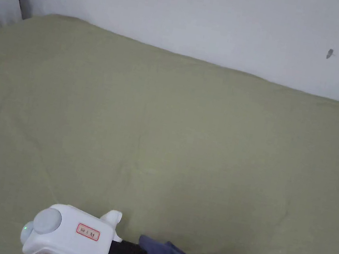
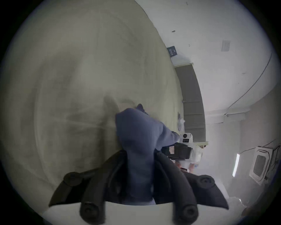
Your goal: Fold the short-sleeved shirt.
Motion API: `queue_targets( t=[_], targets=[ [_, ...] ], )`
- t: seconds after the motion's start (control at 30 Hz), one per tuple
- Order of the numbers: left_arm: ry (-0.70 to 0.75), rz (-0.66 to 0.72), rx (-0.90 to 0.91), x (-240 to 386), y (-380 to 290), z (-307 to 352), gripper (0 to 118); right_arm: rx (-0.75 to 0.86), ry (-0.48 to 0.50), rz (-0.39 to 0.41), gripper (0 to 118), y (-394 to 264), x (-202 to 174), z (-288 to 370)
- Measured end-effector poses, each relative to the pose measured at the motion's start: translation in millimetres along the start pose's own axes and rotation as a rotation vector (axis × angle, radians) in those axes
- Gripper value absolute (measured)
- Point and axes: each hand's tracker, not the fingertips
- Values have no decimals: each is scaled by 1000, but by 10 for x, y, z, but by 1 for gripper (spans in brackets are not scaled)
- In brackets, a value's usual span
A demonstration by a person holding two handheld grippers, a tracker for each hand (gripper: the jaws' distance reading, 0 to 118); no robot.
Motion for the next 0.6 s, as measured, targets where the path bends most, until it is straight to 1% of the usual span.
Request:
queue_targets(
  t=[0.03,0.07,0.13,0.2,0.37,0.4,0.47,0.5,0.53,0.57,0.6],
  targets=[
    [20,-27,12,53,2,95,23,1,-59,66,0,11,-86,40],
    [44,-65,19,91,30,214,23,7,-79,110,0,2,-172,73],
    [93,-92,48,178,100,535,23,18,-131,163,0,-4,-323,121],
    [143,-114,102,127,215,1009,23,27,-132,211,0,-4,-462,161],
    [330,-88,235,-288,627,2479,23,55,-135,241,0,-39,-721,189],
    [373,-86,259,-573,868,2775,23,58,-136,248,0,-41,-750,184],
    [393,-53,277,-875,1120,3308,23,64,-146,255,0,-20,-773,173],
    [400,-42,273,-992,1219,3489,23,65,-152,256,0,-15,-781,159],
    [412,-24,293,-797,1161,3446,23,68,-162,259,0,-13,-791,143],
    [424,-30,284,-851,1244,3532,23,67,-170,260,0,-6,-812,125],
    [464,-40,305,-892,1295,3602,23,63,-178,260,0,3,-815,110]
  ],
)
